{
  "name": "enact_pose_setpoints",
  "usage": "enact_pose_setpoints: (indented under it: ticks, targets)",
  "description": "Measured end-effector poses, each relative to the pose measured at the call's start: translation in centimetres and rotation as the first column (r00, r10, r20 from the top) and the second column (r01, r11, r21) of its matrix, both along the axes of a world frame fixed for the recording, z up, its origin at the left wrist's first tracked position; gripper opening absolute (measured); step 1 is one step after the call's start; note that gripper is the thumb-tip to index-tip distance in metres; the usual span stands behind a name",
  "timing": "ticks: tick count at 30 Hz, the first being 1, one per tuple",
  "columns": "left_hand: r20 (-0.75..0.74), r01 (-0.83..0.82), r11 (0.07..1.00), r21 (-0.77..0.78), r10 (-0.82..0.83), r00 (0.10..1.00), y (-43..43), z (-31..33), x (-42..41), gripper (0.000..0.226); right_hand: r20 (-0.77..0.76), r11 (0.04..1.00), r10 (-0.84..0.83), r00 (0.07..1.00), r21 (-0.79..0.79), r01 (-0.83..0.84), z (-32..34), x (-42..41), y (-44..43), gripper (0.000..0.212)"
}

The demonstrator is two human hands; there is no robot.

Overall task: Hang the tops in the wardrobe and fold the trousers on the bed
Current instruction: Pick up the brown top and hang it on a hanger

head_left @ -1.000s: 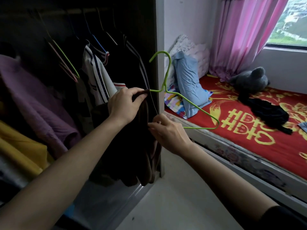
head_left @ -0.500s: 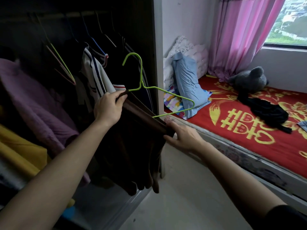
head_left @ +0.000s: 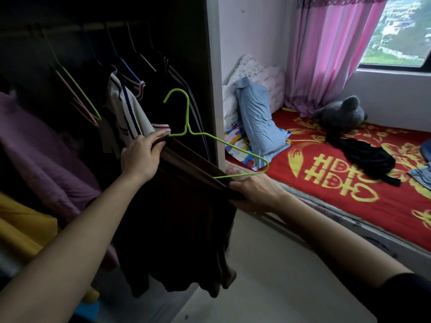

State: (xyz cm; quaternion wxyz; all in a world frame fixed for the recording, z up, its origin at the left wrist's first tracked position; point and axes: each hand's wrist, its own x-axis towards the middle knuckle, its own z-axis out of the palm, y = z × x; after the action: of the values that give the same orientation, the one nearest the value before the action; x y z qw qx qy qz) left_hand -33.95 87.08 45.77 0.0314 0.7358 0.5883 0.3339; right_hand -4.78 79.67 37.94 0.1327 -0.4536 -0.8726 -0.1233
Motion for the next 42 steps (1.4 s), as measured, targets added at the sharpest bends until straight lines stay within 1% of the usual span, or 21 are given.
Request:
enact_pose_setpoints:
  ticks: [4,7,8,10,12,13,14,16,17,19,22,25,26,29,31,34,36,37,38,40,42]
  targets:
    - [0.025,0.013,0.999,-0.053,-0.011,1.0,0.2,-0.2,-0.1,0.031,0.019,0.998,-0.033,0.999,0.056,0.031,-0.1,1.7,0.2,0.025]
    - [0.047,-0.033,0.995,-0.089,0.037,0.998,0.2,-0.3,0.0,0.027,0.026,0.997,-0.017,1.0,0.075,0.015,-0.4,1.7,0.2,0.024]
    - [0.047,-0.047,0.994,-0.095,0.052,0.998,0.2,-0.4,0.1,0.033,0.007,0.995,-0.012,1.0,0.099,0.011,-0.5,1.8,0.1,0.024]
    - [0.039,-0.054,0.994,-0.099,0.058,0.998,0.0,-0.5,0.6,0.056,-0.063,0.991,-0.007,0.998,0.133,0.016,-0.7,1.8,0.1,0.027]
    - [0.043,-0.062,0.994,-0.089,0.066,0.997,-0.2,-0.5,1.0,0.071,-0.227,0.988,-0.053,0.973,0.132,0.085,-1.1,1.3,0.0,0.03]
    - [0.049,-0.07,0.995,-0.078,0.074,0.996,-0.3,-0.3,1.2,0.074,-0.351,0.983,-0.105,0.931,0.105,0.151,-1.3,1.0,0.0,0.035]
    - [0.057,-0.071,0.996,-0.061,0.075,0.996,-0.3,-0.2,1.3,0.074,-0.482,0.973,-0.159,0.862,0.069,0.219,-1.4,0.6,0.0,0.044]
    - [0.087,-0.058,0.998,-0.029,0.06,0.994,-0.2,0.1,1.3,0.072,-0.704,0.95,-0.216,0.676,0.008,0.312,-1.3,0.1,0.1,0.061]
    - [0.107,-0.047,0.999,-0.023,0.049,0.993,-0.1,0.1,1.3,0.074,-0.78,0.938,-0.232,0.581,-0.022,0.345,-1.0,0.0,0.3,0.064]
    - [0.137,-0.027,1.0,-0.003,0.027,0.99,0.1,0.0,1.1,0.075,-0.863,0.916,-0.251,0.439,-0.064,0.397,-0.4,-0.1,0.7,0.064]
    - [0.143,-0.012,1.0,0.024,0.008,0.99,0.3,-0.2,1.0,0.075,-0.905,0.914,-0.254,0.341,-0.11,0.389,0.5,-0.4,0.7,0.052]
    - [0.142,0.027,0.999,0.027,-0.03,0.989,0.3,-0.6,1.3,0.072,-0.941,0.921,-0.276,0.196,-0.201,0.334,1.2,-0.8,0.7,0.035]
    - [0.151,0.05,0.998,0.028,-0.054,0.987,0.3,-0.6,1.5,0.069,-0.943,0.924,-0.267,0.198,-0.193,0.33,1.3,-0.8,0.8,0.033]
    - [0.172,0.089,0.996,0.024,-0.092,0.981,0.2,-0.7,2.3,0.063,-0.889,0.926,-0.278,0.364,-0.148,0.347,1.2,-0.9,0.8,0.03]
    - [0.186,0.087,0.996,0.003,-0.086,0.979,0.0,-0.7,3.3,0.066,-0.846,0.931,-0.297,0.442,-0.155,0.329,0.6,-1.2,0.8,0.028]
    - [0.268,0.022,0.999,-0.028,-0.013,0.963,-0.2,-0.5,4.7,0.071,-0.835,0.958,-0.248,0.492,-0.135,0.254,0.0,-1.7,0.7,0.024]
    - [0.292,-0.037,0.999,-0.034,0.045,0.955,-0.1,-0.5,4.8,0.065,-0.821,0.975,-0.199,0.534,-0.109,0.195,-0.5,-1.7,0.6,0.018]
    - [0.29,-0.059,0.998,-0.036,0.066,0.955,0.1,-0.5,4.7,0.059,-0.801,0.98,-0.175,0.573,-0.084,0.182,-0.8,-1.7,0.4,0.029]
    - [0.282,-0.076,0.996,-0.035,0.083,0.956,0.2,-0.5,4.4,0.055,-0.754,0.983,-0.154,0.639,-0.048,0.18,-1.3,-1.6,0.2,0.044]
    - [0.248,-0.115,0.993,-0.025,0.118,0.961,0.5,-0.7,3.7,0.051,-0.59,0.983,-0.13,0.797,0.027,0.181,-2.3,-1.0,-0.2,0.064]
    - [0.233,-0.146,0.989,-0.008,0.144,0.962,0.8,-0.8,2.9,0.051,-0.437,0.992,-0.073,0.896,0.058,0.109,-2.9,-0.4,-0.7,0.065]
